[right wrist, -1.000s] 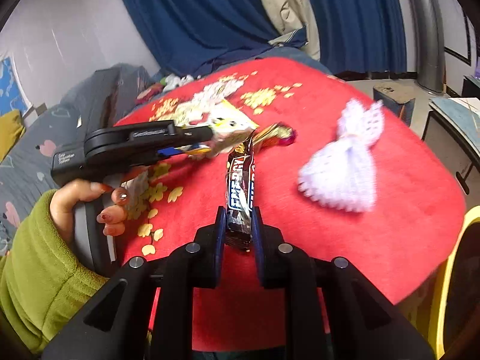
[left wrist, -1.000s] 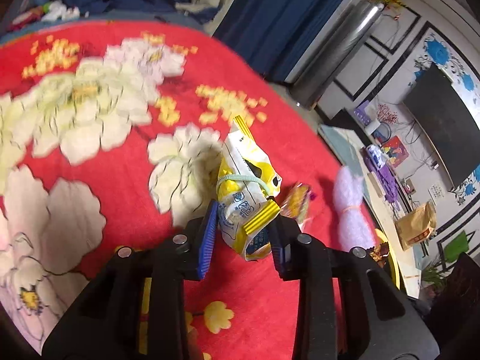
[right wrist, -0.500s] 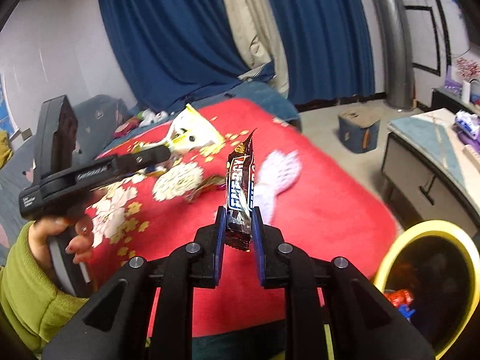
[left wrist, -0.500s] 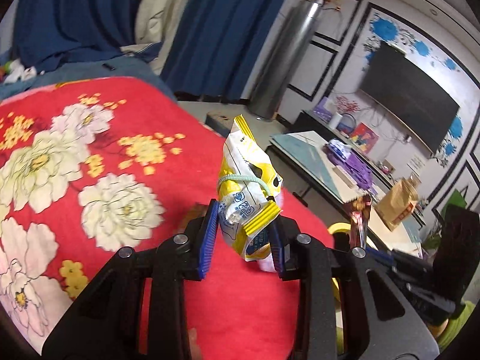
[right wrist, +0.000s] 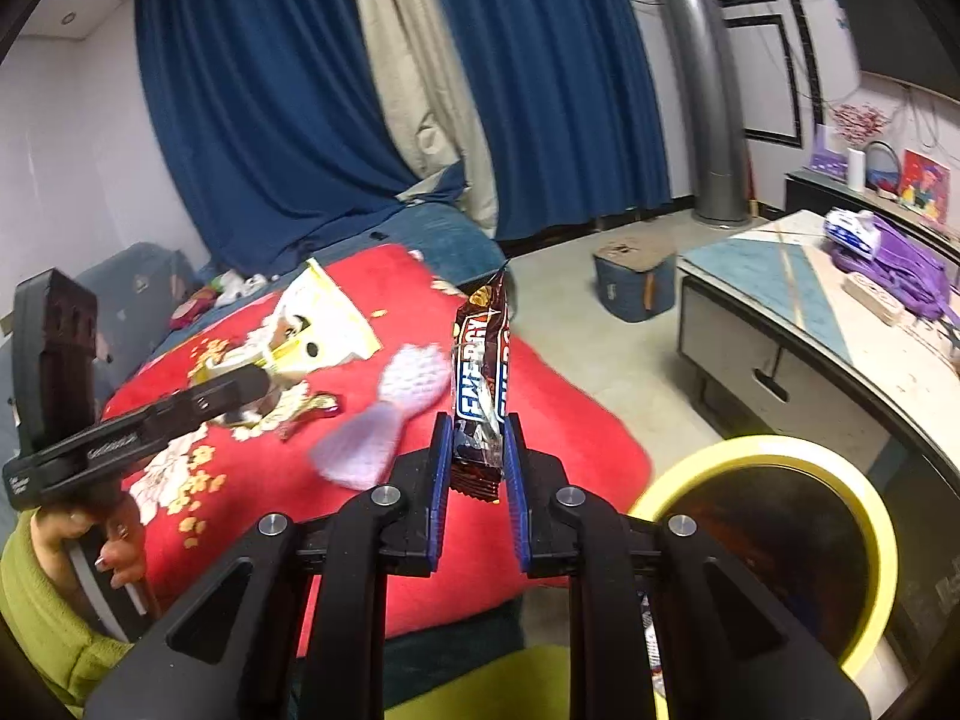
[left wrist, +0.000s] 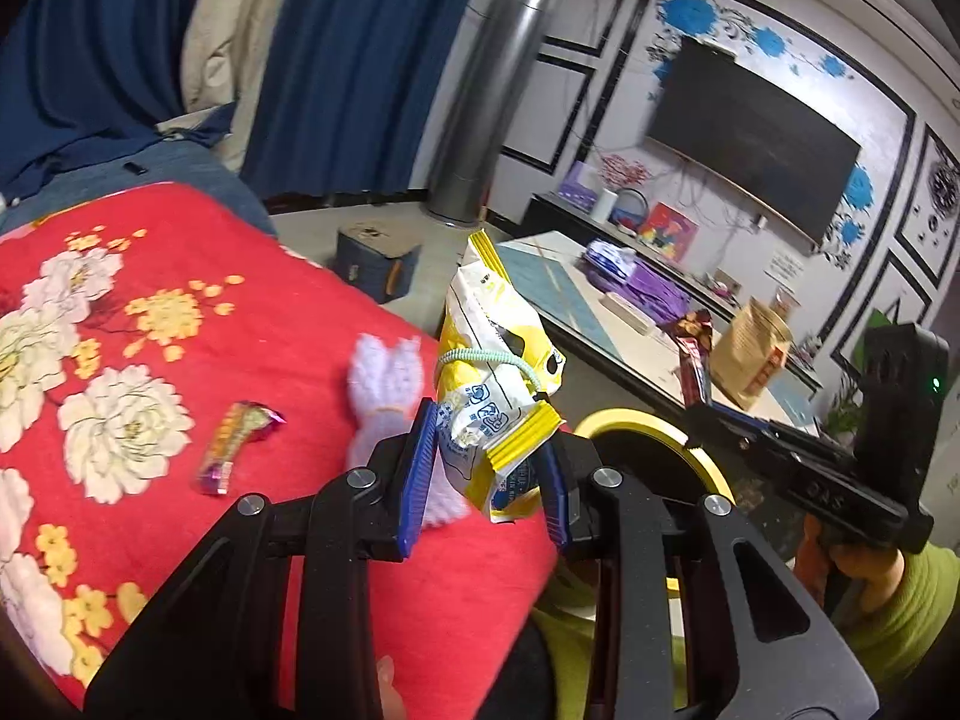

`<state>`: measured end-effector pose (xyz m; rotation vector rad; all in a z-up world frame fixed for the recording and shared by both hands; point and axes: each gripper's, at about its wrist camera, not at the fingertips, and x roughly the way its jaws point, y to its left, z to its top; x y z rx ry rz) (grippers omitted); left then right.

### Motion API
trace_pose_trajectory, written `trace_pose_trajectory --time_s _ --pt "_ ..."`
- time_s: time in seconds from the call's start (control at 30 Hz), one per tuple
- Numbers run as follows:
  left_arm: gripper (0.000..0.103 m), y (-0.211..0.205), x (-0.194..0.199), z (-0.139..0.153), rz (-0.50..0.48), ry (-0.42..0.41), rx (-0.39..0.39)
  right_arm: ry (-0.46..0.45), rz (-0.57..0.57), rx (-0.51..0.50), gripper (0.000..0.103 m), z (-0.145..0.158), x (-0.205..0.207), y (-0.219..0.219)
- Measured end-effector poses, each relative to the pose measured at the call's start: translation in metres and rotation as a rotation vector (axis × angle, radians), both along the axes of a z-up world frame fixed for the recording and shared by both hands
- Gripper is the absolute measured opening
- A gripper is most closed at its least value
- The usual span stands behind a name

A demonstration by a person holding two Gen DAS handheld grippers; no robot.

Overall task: Collect trash
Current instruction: 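Carry the yellow bag and dark wrapper over the bin with both grippers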

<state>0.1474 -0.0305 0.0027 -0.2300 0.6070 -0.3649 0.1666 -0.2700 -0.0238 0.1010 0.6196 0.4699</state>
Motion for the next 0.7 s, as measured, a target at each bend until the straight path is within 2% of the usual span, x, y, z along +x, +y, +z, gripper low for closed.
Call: trace_pose_trajectory --time_s 0.4,0.7 --pt "0.024 -0.052 0.002 -0.015 -0.114 0.027 0.038 0.026 -0.139 0.013 0.017 -0.013 -0.004 -0.059" --pt "0.024 -0.093 0.007 -0.034 -0.188 0.063 0.080 0.080 -0.253 0.019 0.017 -0.029 -0.008 -0.104"
